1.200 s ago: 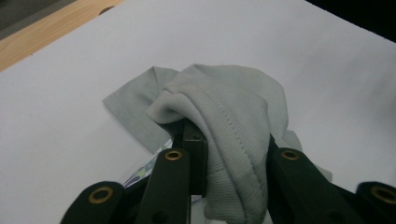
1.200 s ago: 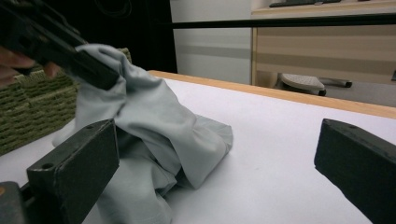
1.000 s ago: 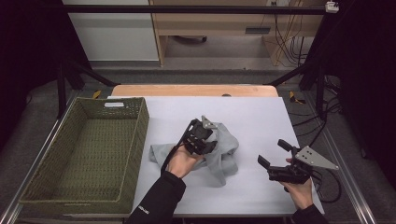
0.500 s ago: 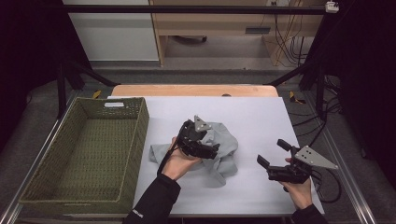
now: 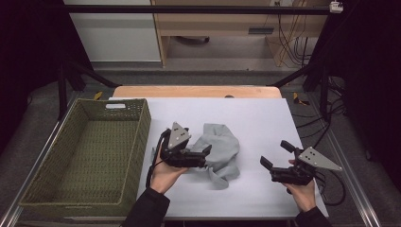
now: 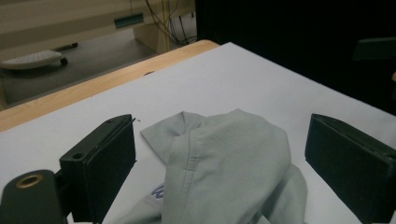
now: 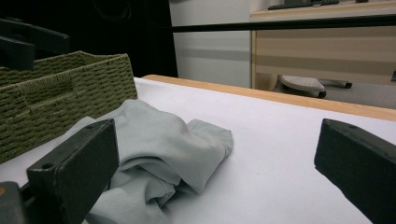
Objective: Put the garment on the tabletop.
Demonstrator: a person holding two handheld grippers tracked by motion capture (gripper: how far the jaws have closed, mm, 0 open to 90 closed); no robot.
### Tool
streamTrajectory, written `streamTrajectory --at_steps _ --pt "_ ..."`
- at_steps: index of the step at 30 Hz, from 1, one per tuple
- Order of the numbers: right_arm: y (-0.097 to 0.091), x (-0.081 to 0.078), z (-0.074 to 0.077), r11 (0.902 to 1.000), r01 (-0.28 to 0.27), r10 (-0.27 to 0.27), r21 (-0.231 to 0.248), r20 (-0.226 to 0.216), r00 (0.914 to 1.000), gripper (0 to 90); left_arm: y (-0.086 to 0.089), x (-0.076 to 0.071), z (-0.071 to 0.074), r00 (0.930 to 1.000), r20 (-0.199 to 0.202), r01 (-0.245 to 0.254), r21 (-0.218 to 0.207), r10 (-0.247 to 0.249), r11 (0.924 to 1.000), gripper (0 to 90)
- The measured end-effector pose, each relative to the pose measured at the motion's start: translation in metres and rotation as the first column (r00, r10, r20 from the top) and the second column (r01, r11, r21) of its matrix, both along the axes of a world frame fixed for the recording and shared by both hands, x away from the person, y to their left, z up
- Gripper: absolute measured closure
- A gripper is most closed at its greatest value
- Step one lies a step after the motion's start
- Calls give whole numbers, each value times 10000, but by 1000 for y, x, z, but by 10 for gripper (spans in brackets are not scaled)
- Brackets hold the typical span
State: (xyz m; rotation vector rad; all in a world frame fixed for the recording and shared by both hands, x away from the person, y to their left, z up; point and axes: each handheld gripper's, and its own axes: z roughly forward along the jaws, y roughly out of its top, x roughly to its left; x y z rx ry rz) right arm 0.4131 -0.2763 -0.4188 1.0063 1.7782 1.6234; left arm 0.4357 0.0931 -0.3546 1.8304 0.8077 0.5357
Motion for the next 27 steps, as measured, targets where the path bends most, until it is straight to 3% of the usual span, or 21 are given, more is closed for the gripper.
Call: streamTrajectory --at_steps 4,12,16,24,27 --pt "0 0 0 10000 16 -16 0 -42 10000 3 12 -12 -8 9991 392 -158 -355 172 9992 78" --pt "-1 0 0 10000 -11 11 -14 -6 10000 3 33 -26 -25 9964 761 -306 -913 376 9954 71" --pt "-1 0 -1 10000 7 -7 1 -66 10000 3 42 -30 -35 9955 808 -410 -937 486 9948 69" --pt "-1 0 -1 10000 -46 47 68 -108 9999 3 54 -32 -44 9954 710 -532 -1401 636 9887 54" --pt "-2 0 -1 10000 -25 25 77 -80 10000 3 55 -32 -45 9955 720 -527 -1274 622 9905 51"
